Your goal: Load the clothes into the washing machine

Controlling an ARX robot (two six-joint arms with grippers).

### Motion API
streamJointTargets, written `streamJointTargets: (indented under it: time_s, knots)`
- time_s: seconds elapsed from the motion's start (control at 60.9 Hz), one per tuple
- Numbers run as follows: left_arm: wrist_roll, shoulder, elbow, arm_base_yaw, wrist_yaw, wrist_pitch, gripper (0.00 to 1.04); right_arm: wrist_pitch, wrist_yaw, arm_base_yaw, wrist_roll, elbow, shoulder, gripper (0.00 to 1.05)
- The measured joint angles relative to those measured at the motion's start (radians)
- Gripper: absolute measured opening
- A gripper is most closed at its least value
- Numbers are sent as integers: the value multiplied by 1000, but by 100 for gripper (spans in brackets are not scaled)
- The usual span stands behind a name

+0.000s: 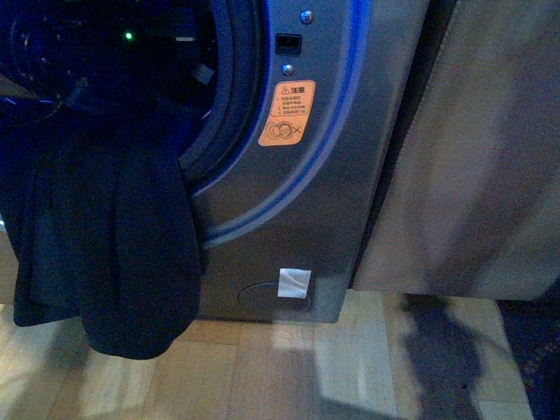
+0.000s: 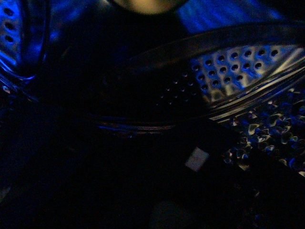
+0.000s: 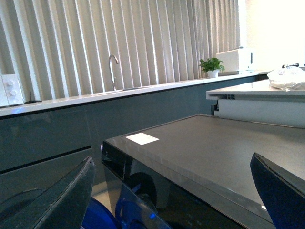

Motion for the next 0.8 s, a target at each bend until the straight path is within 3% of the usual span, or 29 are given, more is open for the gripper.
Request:
streamJointTargets:
  time_s: [0.361,0.624,0.673,0.706,0.772,0.804]
  knots:
    - [-8,-248,-372,-6,67,212,98,0,0,0,0,0,0,97]
    - [6,-377,-536,4,102,262,98,0,2,0,0,0,0,97]
    - [3,-401,-560,10,105,269,98,-76,180,40,-77,27,0,97]
    - [2,-419,-575,12,106,270,98,-142,363,64,-158,47,-2,97]
    - [-1,-453,-599,14,114,280,98,-190,556,67,-294,64,-6,97]
    - [-1,-467,-609,15,116,284,98,-203,604,58,-321,68,-10,97]
